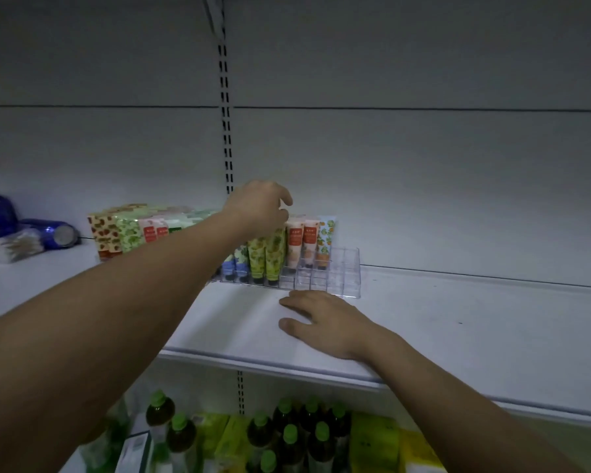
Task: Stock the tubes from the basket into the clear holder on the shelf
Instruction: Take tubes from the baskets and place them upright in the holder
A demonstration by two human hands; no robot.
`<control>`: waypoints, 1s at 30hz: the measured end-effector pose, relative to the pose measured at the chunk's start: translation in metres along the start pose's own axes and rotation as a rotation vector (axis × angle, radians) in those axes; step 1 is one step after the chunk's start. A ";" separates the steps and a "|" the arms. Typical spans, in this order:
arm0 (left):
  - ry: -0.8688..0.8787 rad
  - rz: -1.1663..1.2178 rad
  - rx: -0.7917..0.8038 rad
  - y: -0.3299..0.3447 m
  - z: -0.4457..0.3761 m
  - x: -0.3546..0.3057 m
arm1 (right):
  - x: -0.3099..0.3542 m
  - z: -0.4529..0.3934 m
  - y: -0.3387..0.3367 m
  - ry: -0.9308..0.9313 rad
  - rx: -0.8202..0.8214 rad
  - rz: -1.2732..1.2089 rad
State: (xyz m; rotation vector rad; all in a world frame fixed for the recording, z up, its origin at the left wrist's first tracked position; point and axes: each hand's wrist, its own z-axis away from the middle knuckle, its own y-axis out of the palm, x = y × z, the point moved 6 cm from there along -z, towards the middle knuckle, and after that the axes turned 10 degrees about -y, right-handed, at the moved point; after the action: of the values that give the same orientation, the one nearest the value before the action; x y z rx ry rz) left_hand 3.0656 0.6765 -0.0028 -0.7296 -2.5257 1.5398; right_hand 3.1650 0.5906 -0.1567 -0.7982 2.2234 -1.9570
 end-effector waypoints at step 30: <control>-1.076 0.616 0.430 0.248 0.453 0.258 | 0.179 0.015 0.305 0.184 0.580 -0.399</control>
State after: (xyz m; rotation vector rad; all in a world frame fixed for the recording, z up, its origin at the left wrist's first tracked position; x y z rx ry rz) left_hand 2.7798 0.5159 -0.4775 -0.7712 -2.3917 3.2750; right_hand 2.9158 0.5172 -0.3972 -1.0496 1.4874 -2.7579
